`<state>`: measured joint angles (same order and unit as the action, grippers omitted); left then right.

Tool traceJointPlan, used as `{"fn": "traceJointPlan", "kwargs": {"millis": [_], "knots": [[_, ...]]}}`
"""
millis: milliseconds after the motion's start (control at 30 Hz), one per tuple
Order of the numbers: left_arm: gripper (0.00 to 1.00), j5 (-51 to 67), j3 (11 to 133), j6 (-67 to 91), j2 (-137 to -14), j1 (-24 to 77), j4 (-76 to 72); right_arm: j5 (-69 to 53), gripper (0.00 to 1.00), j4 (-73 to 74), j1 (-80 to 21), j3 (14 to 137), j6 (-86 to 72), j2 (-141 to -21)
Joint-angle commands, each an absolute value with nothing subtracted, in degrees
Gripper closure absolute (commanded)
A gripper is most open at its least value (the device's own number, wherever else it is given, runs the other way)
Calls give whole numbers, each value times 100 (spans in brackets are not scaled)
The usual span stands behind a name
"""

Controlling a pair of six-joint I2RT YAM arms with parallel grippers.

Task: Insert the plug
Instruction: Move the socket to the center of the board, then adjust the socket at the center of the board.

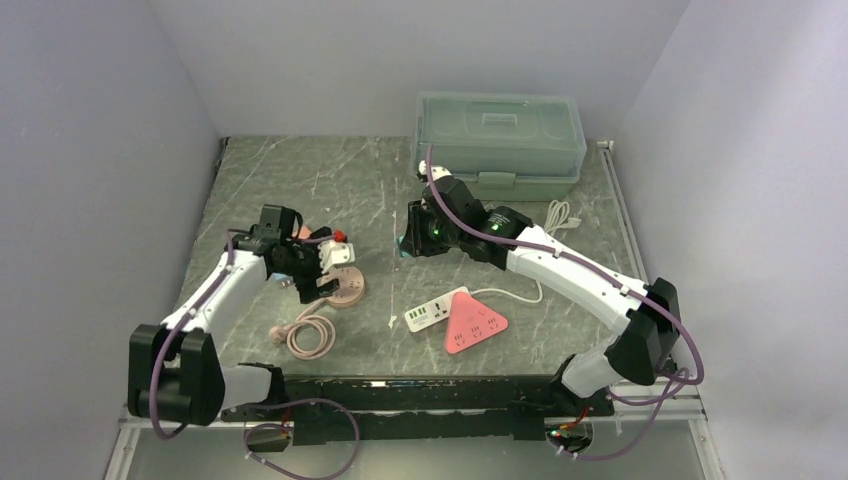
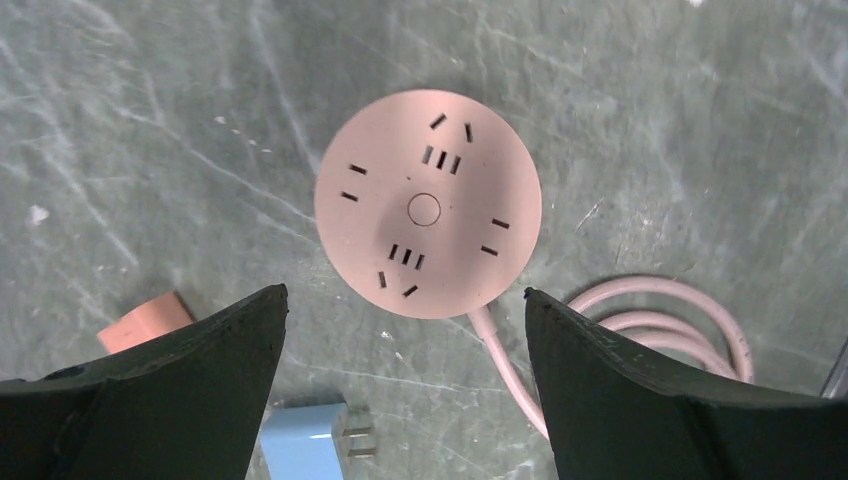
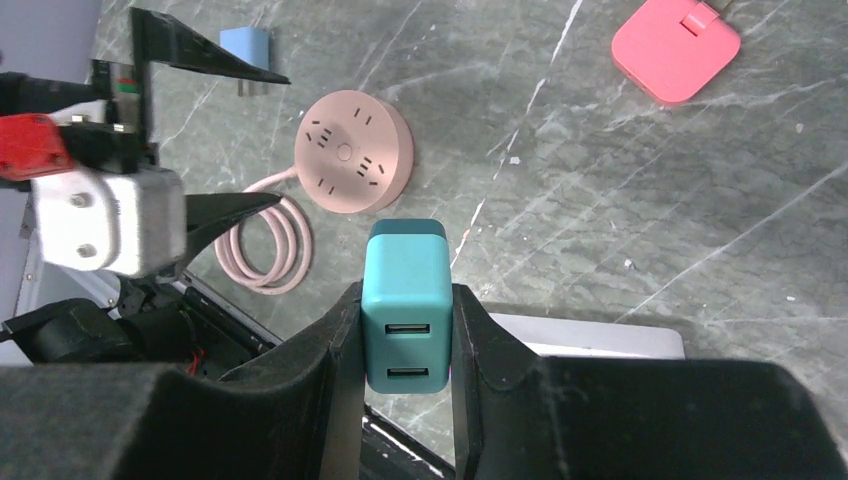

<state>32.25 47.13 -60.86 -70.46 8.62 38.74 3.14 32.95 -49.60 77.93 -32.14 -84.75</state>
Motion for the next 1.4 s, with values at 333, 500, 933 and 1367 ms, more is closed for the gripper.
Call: {"fn": "traceJointPlan", "kwargs": {"millis": [333,500,933,1367], "knots": [[12,3694,6036,-8744,-9287,332,5326,244,100,2991,-4849,7504,-3405,-8152],[17,3835,5784,-8738,-9249,608,5352,105,100,2930,-4745,7453,-3419,-8137],[39,3557,5016,-5676,-8609,1504,4074,120,100,2953,-4685,7482,-3527,-8479],[44,2910,4557,-3754,-8152,1900,3752,-159,100,2896,-5078,7394,-3735,-9401]]}}
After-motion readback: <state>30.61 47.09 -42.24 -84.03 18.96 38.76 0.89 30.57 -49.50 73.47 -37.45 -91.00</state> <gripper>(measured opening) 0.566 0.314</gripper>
